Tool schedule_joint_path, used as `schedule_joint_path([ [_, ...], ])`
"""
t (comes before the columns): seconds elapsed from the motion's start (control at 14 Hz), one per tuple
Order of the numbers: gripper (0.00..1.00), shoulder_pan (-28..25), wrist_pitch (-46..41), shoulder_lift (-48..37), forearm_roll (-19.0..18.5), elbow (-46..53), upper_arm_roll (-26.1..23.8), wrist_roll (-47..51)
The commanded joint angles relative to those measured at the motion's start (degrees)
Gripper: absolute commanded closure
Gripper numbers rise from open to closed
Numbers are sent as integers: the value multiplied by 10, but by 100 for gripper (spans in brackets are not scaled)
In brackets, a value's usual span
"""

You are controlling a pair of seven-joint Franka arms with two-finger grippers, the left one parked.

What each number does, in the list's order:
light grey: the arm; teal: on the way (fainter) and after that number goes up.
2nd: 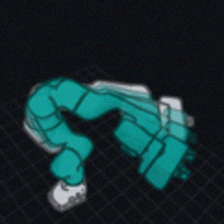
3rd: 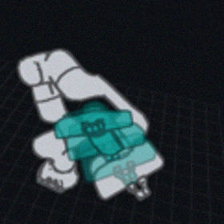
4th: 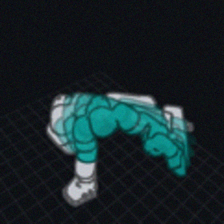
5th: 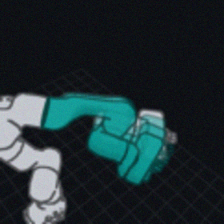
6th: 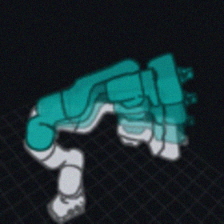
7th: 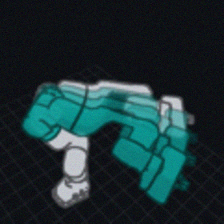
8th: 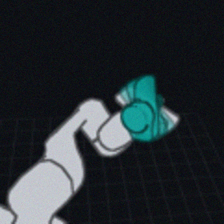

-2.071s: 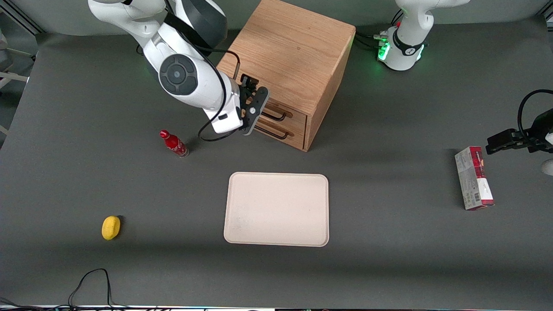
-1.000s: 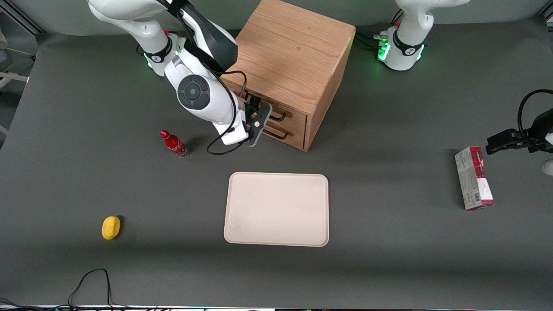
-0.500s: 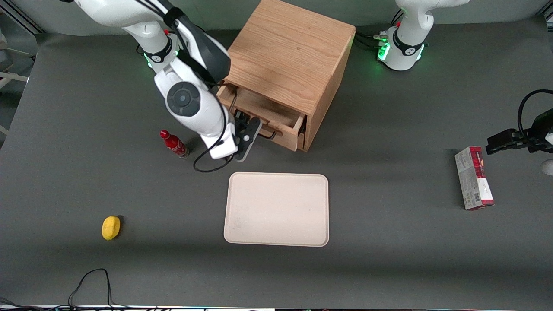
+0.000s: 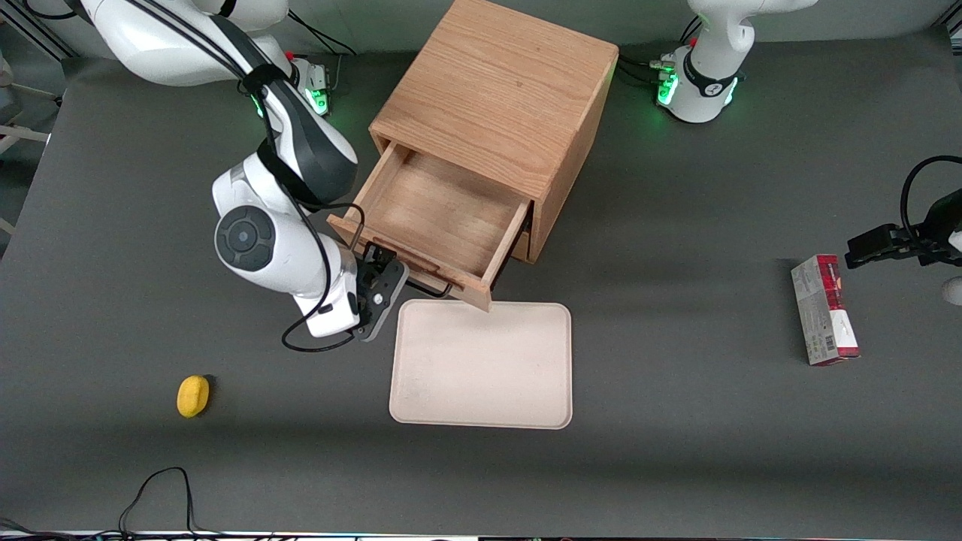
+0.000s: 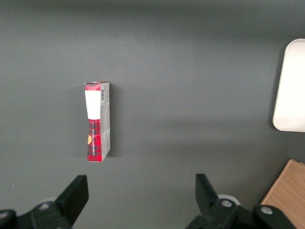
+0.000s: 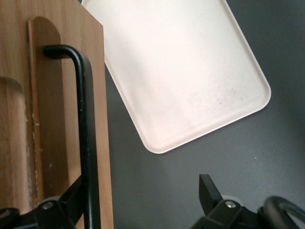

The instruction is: Open upper drawer

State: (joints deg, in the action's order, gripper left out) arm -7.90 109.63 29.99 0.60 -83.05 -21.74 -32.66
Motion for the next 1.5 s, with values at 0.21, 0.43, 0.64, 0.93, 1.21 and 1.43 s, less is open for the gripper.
schedule_joint_path([
  [0.21,0,-4,-19,24,-11,53,20,-7],
  [0.43,0,-4,-21,19,-13,75,30,1],
  [0.64,0,-5,-28,5,-9,105,49,-6],
  [0.93,0,-4,-73,-53,18,154,113,-14],
  [1.21,0,-5,-183,-206,50,29,213,134],
  [1.43,0,-4,-177,-346,36,-142,244,286],
])
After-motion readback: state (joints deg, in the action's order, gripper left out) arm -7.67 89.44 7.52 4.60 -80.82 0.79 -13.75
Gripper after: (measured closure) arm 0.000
